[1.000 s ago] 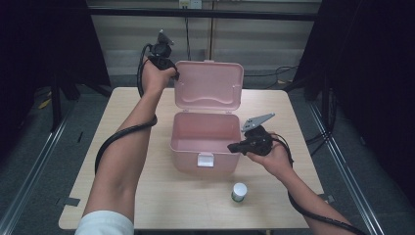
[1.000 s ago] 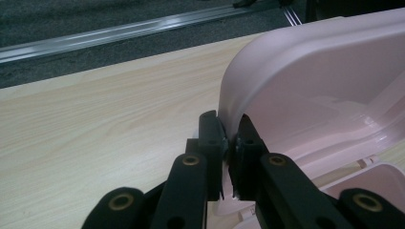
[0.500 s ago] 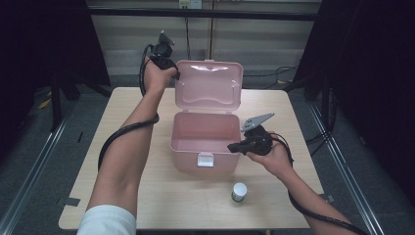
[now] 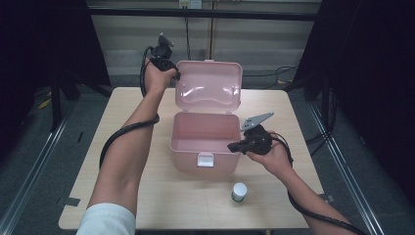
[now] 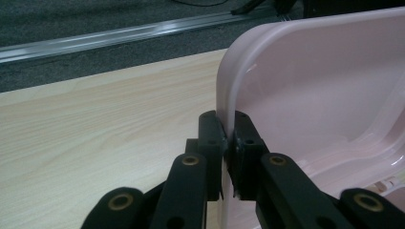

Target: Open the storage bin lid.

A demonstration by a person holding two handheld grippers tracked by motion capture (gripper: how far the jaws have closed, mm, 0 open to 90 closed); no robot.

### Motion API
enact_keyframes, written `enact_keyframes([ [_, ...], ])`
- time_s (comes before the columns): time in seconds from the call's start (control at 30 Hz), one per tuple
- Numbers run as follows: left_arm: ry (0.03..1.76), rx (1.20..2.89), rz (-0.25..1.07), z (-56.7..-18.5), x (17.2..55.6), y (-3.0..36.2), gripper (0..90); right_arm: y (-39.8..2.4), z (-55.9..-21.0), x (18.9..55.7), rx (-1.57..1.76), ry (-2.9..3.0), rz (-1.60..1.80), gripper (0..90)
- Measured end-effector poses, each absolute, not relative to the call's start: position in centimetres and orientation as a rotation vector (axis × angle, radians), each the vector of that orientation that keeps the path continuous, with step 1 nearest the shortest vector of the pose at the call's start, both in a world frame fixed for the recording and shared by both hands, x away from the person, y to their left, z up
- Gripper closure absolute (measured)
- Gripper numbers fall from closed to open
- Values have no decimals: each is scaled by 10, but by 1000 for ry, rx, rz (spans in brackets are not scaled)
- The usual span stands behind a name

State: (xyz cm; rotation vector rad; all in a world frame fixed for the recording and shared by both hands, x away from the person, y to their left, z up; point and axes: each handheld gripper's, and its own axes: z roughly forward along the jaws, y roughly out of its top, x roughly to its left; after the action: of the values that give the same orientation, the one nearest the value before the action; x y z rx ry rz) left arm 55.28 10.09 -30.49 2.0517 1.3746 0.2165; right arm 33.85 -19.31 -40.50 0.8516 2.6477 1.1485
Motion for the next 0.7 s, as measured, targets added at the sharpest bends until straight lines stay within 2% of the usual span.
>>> enact_keyframes([
  [0.7, 1410, 2035, 222, -325, 567, 99, 834, -193, -404, 340, 860, 2665, 1138, 900],
])
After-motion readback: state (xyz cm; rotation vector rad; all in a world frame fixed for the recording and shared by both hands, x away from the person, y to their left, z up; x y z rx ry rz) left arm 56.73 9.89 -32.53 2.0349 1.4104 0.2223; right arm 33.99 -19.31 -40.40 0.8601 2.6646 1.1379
